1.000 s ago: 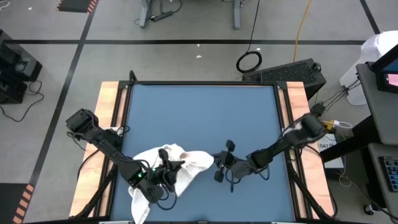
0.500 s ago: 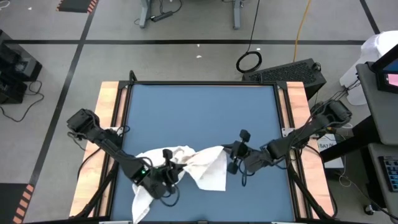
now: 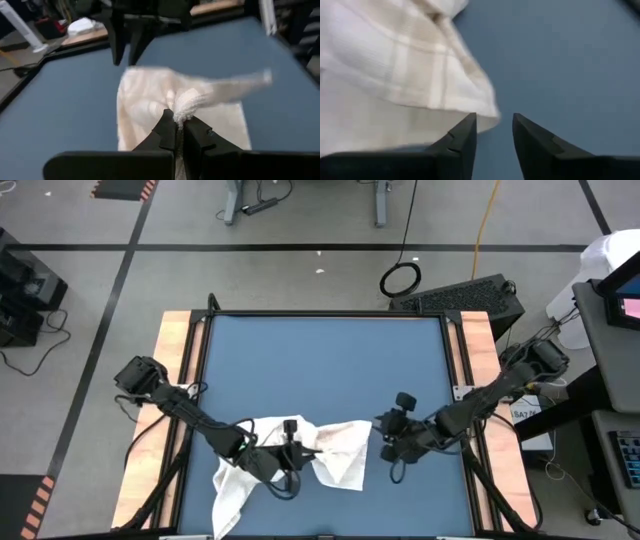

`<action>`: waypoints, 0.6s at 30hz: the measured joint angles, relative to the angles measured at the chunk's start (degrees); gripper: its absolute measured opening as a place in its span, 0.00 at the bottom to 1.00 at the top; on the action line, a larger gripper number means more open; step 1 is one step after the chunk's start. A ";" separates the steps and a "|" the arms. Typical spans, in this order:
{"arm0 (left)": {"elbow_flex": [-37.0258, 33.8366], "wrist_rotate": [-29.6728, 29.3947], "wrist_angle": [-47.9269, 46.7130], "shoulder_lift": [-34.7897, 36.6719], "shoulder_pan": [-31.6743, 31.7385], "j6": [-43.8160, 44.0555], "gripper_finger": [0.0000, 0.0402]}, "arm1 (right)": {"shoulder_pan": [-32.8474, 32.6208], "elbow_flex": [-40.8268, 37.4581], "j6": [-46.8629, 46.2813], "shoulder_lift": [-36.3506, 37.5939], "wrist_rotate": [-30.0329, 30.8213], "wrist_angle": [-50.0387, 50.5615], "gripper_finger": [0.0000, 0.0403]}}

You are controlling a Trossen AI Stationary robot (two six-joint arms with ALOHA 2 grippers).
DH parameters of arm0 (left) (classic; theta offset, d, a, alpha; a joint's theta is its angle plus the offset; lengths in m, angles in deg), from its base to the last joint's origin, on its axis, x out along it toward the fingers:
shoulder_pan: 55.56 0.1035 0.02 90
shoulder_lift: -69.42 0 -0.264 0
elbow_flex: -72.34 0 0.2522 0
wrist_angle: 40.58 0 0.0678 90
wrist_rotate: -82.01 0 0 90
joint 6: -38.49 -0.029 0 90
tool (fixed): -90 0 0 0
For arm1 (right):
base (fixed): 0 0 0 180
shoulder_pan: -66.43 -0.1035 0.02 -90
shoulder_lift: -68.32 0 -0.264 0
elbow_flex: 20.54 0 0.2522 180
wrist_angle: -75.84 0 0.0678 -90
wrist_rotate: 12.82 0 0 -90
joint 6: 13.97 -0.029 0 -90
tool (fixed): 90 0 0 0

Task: Roll towel into tight, uniform cylinder
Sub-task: Roll the white towel

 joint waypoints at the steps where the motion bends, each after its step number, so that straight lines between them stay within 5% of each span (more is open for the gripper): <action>1: 0.00 0.15 0.56 -0.46 0.37 0.40 0.02 | -0.94 0.00 -0.75 0.96 -1.16 1.19 0.31; 9: -0.07 2.49 4.41 -3.65 3.30 0.92 0.02 | -12.01 0.00 -3.83 1.76 1.48 -0.61 0.34; 18: -0.04 2.45 4.35 -3.52 3.50 4.04 0.04 | -20.26 0.00 10.31 -9.85 14.54 -24.97 0.34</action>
